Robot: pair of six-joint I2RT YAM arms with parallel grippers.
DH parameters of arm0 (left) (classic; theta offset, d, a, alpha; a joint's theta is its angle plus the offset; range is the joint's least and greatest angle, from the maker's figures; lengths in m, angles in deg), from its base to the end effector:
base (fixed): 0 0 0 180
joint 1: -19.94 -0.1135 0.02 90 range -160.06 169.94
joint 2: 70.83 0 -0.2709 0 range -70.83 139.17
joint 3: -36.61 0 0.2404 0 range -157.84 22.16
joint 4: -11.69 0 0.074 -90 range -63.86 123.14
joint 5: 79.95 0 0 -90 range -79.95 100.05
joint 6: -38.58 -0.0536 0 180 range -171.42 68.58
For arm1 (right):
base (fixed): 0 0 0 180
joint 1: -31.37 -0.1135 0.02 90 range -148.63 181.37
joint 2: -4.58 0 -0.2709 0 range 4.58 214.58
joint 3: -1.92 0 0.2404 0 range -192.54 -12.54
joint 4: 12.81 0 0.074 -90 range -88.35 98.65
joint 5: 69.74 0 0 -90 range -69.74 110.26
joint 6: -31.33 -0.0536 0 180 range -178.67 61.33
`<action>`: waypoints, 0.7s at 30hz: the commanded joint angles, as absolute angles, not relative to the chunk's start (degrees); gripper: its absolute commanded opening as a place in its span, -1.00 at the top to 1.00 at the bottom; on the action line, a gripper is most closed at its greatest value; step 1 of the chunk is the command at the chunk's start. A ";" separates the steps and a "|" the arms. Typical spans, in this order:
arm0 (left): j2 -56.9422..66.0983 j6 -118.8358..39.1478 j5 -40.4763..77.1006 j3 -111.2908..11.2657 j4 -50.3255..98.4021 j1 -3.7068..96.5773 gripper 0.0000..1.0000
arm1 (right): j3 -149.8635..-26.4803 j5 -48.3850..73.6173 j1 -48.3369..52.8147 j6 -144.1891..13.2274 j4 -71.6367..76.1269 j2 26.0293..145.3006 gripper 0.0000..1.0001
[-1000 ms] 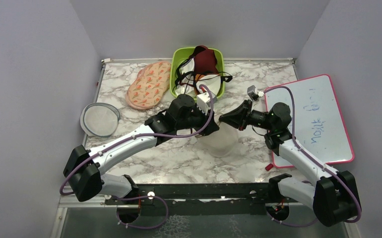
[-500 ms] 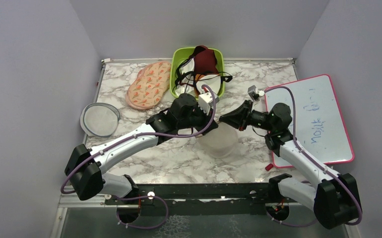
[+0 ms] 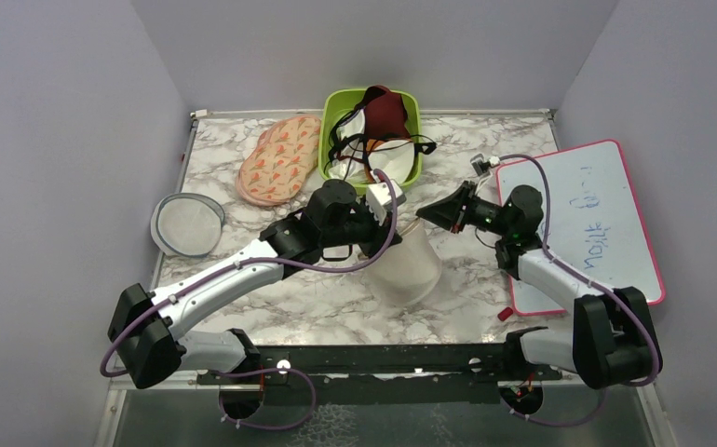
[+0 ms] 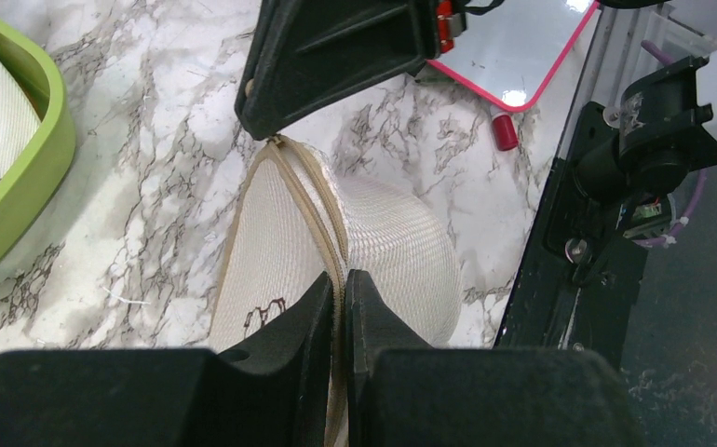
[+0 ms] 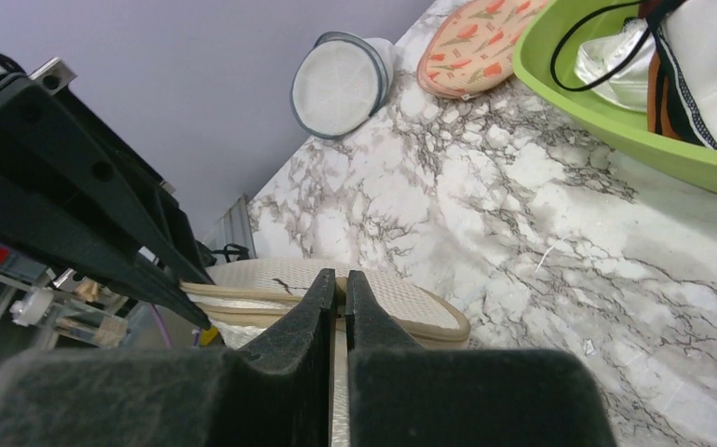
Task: Unzip the laundry bag and remove the bra
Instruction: Unzip the laundry bag at the center of the board.
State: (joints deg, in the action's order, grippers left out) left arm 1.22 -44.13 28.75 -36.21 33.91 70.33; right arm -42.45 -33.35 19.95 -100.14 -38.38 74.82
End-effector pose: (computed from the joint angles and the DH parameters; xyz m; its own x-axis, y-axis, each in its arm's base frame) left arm 0.1736 -0.2367 0.3288 -0.3480 0.2320 -0.9083 0.8830 0.4067 -0.2344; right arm 0.2370 0.0919 0.2630 -0.6042 0.2788 -0.7465 -0.6759 0.3170 0.6654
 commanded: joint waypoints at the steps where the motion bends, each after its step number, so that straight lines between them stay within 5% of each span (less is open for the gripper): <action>1: -1.50 -45.21 31.79 -35.28 31.89 70.76 1.00 | -42.65 -34.72 21.87 -102.88 -45.62 78.72 0.99; 8: -0.95 -43.58 30.45 -34.85 31.86 70.78 0.97 | -44.93 -38.87 21.97 -98.97 -46.28 77.73 0.98; 12: 0.18 -41.36 30.64 -35.18 30.68 70.81 0.52 | -45.90 -40.20 20.78 -95.70 -41.99 74.42 0.99; 21: 3.70 -35.58 28.59 -38.42 30.46 70.91 0.27 | -46.32 -39.29 17.07 -93.73 -37.22 69.34 0.99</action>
